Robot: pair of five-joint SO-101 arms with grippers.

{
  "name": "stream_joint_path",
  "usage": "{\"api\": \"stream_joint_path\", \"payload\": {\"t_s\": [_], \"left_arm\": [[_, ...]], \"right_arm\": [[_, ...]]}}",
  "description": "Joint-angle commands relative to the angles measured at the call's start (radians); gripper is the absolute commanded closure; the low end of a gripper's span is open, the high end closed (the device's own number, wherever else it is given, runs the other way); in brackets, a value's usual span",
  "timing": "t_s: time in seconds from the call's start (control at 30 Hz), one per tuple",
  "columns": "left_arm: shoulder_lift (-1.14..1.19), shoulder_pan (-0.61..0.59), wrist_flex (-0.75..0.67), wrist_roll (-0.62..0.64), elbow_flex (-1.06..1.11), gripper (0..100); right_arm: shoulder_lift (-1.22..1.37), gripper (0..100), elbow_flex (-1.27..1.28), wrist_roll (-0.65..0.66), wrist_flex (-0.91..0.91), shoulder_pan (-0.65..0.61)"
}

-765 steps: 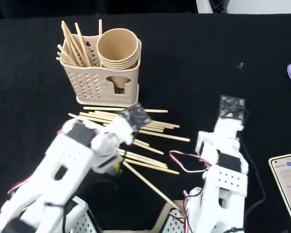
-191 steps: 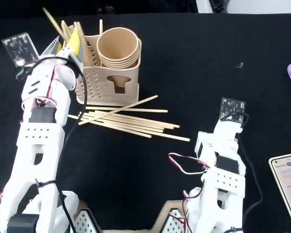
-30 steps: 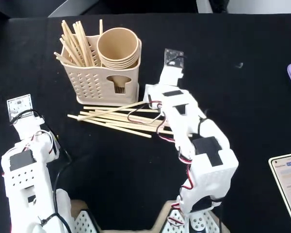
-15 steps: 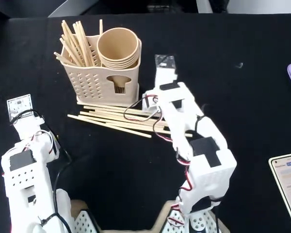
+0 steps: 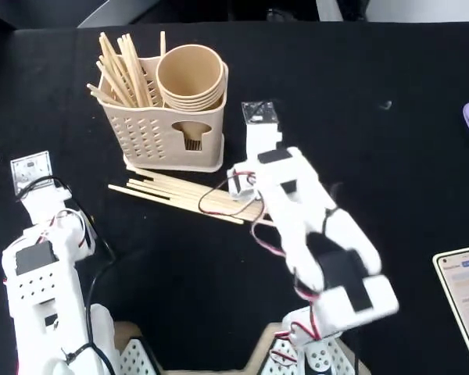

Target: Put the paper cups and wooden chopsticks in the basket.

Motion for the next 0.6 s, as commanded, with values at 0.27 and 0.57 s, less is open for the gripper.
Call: {"api": "stream_joint_path", "payload": {"t_s": [0.27, 0.57], "left_arm": [[0.0, -0.004, -0.049, -0.003, 0.019, 83], [-0.002, -0.004, -0.049, -0.002, 0.019, 83]], "right_arm": [[-0.058, 98.7, 0.156, 0.021, -0.385, -0.051], [-0.021, 98.7, 0.13, 0.021, -0.196, -0.095]]}}
